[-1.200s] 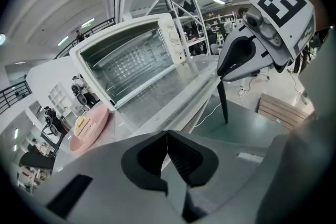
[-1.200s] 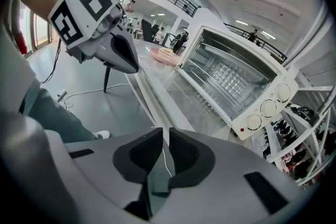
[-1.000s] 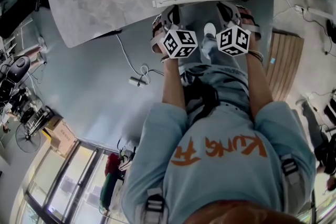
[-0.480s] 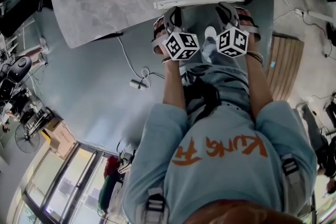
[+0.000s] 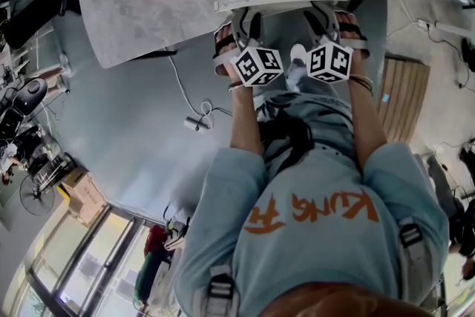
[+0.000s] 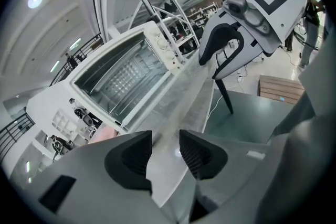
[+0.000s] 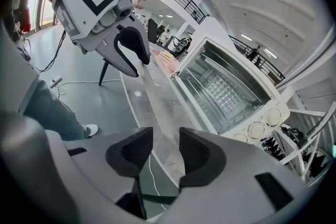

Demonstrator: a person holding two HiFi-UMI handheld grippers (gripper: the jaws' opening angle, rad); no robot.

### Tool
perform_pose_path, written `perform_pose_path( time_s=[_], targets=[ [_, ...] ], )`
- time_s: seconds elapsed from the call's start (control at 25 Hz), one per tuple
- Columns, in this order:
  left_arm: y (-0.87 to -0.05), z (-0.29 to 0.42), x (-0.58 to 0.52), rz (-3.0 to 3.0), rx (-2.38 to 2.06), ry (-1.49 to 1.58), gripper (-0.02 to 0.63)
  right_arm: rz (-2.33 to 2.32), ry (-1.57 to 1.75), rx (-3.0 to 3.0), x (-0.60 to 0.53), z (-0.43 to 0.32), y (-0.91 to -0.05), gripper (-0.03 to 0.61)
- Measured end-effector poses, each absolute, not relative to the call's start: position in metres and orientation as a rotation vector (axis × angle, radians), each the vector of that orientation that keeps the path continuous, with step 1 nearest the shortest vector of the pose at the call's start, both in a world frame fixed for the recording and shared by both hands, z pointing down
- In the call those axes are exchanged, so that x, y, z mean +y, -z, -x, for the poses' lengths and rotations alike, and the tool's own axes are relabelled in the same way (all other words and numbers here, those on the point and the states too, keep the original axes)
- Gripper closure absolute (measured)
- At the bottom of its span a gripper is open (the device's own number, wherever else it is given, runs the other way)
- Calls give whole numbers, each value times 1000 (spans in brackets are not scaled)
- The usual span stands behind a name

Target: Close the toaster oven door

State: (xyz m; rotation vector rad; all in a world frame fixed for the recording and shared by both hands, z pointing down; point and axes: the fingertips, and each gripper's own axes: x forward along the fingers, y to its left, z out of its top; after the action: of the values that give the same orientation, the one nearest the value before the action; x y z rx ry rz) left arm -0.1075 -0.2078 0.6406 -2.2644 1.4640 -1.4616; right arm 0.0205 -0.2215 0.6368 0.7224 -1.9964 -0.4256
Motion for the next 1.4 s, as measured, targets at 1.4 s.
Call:
perform_pose_path(
  time_s=[1.4],
  targets=[
    [-525, 114, -287, 2160, 1575, 1240, 443, -864, 671, -1996, -304, -6, -524, 433]
  ],
)
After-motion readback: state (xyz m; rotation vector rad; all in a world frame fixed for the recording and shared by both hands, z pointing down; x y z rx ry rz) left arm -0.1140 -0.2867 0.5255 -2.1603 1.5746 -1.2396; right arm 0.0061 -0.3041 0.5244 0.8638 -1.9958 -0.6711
